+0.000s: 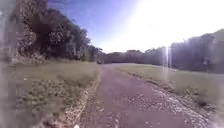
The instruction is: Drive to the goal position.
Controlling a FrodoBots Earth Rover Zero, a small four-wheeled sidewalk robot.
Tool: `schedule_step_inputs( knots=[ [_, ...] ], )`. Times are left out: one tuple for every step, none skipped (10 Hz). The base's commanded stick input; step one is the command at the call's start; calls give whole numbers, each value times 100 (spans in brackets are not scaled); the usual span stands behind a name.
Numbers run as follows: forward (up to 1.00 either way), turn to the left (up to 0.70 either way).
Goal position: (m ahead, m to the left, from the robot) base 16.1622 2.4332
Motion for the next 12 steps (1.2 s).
schedule_step_inputs(
  knots=[
    [100,0],
    [100,0],
    [100,0],
    [100,0],
    [100,0],
    [100,0],
    [100,0],
    [100,0],
    [100,0],
    [100,0],
    [100,0],
    [100,0]
  ],
)
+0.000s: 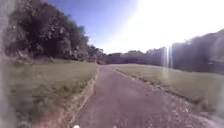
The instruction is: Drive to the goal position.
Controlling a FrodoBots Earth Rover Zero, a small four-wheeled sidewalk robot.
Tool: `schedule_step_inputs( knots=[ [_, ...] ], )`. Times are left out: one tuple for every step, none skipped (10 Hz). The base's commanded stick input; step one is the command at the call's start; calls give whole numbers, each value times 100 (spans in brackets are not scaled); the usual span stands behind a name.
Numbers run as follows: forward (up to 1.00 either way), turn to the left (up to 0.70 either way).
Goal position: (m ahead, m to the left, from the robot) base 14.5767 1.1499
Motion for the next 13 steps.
schedule_step_inputs(
  knots=[
    [100,0],
    [100,0],
    [100,0],
    [100,0],
    [100,0],
    [100,0],
    [100,0],
    [100,0],
    [100,0],
    [100,0],
    [100,0],
    [100,0],
    [100,0]
  ],
)
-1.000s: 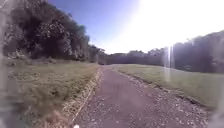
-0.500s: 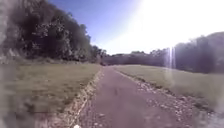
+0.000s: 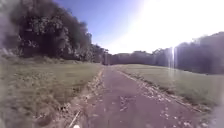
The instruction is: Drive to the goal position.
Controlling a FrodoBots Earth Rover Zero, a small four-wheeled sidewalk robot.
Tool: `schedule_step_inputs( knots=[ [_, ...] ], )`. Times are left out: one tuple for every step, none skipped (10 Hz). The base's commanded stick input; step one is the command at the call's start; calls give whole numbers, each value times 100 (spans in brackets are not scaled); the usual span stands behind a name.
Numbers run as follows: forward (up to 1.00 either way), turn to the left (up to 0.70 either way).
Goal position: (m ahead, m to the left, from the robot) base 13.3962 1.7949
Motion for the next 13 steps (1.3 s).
schedule_step_inputs(
  knots=[
    [100,0],
    [100,0],
    [100,0],
    [100,0],
    [100,0],
    [100,0],
    [100,0],
    [100,0],
    [100,0],
    [100,0],
    [100,0],
    [100,0],
    [100,0]
  ],
)
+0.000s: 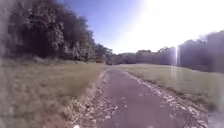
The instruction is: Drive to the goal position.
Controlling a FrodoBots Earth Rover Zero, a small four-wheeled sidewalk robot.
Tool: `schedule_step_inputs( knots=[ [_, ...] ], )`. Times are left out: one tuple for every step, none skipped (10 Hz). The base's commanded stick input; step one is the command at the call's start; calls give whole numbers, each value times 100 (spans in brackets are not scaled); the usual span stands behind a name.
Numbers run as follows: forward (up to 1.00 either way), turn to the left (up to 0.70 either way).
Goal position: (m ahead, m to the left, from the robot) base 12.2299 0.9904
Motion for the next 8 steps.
schedule_step_inputs(
  knots=[
    [100,0],
    [100,0],
    [100,0],
    [100,0],
    [100,0],
    [100,0],
    [100,0],
    [100,0]
  ],
)
